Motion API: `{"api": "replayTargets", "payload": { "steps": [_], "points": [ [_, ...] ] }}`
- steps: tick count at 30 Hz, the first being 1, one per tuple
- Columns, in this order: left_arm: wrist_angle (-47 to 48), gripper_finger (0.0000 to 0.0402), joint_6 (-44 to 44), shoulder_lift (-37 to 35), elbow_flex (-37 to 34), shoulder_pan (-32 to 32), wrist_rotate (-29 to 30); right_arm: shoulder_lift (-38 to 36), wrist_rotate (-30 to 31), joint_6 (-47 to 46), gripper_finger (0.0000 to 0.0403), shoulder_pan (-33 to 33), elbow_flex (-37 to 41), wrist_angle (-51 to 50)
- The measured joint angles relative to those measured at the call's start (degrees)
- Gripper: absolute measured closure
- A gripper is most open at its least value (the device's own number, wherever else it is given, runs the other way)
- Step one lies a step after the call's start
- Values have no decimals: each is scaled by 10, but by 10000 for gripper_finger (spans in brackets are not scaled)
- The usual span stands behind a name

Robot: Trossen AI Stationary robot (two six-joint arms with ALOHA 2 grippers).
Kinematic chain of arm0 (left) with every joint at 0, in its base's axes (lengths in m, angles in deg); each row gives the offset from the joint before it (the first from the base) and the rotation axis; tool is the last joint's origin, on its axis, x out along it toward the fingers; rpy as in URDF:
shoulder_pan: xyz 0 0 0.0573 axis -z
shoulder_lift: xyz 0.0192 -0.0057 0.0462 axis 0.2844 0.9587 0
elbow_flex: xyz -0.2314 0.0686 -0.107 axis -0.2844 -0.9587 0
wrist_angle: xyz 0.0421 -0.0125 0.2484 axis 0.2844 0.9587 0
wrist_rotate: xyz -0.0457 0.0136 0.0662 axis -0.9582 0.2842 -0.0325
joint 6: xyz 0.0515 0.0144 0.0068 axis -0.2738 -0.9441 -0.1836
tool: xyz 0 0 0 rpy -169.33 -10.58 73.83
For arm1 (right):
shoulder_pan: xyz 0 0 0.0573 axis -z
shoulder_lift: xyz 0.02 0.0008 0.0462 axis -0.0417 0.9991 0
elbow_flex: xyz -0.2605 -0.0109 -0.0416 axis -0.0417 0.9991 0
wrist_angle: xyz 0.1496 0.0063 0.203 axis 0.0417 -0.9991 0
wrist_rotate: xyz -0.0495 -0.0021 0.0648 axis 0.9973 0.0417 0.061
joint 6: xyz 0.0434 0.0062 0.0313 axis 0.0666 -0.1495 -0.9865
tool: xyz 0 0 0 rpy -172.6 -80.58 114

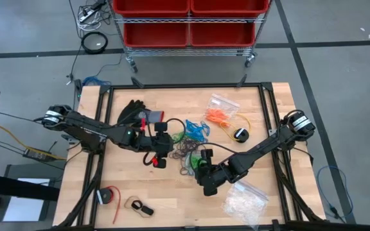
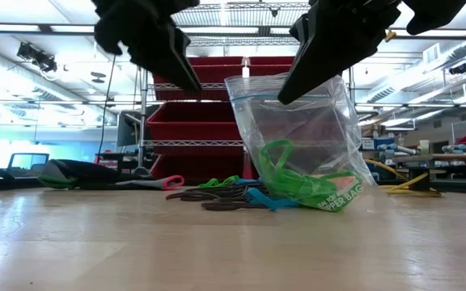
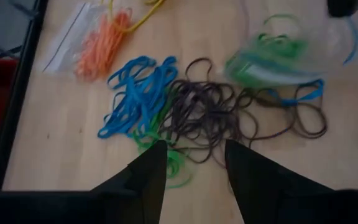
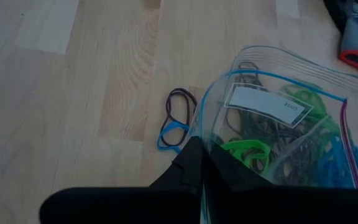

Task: Sort rubber bands
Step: Put the green rubber band into the transparent zip bag

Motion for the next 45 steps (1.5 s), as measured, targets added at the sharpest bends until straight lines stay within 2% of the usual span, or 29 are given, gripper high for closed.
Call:
{"api": "replayTargets", "payload": {
  "steps": [5, 10, 20, 29, 34, 45],
  "points": [
    [-25, 240, 0, 0, -39, 0, 15, 0, 0, 0, 403, 0, 0, 0],
    [-91, 241, 0, 0, -92, -1, 18, 0, 0, 0, 403, 0, 0, 0],
    [-301, 241, 0, 0, -212, -24, 17, 0, 0, 1, 403, 0, 0, 0],
    [-487, 241, 58, 0, -312, -66, -96, 0, 0, 1, 403, 0, 0, 0],
    [-495, 241, 60, 1, -322, -82, -138, 0, 0, 1, 403, 1, 0, 0],
    [-494, 241, 60, 6, -323, -103, -141, 0, 0, -3, 403, 1, 0, 0]
  ]
}}
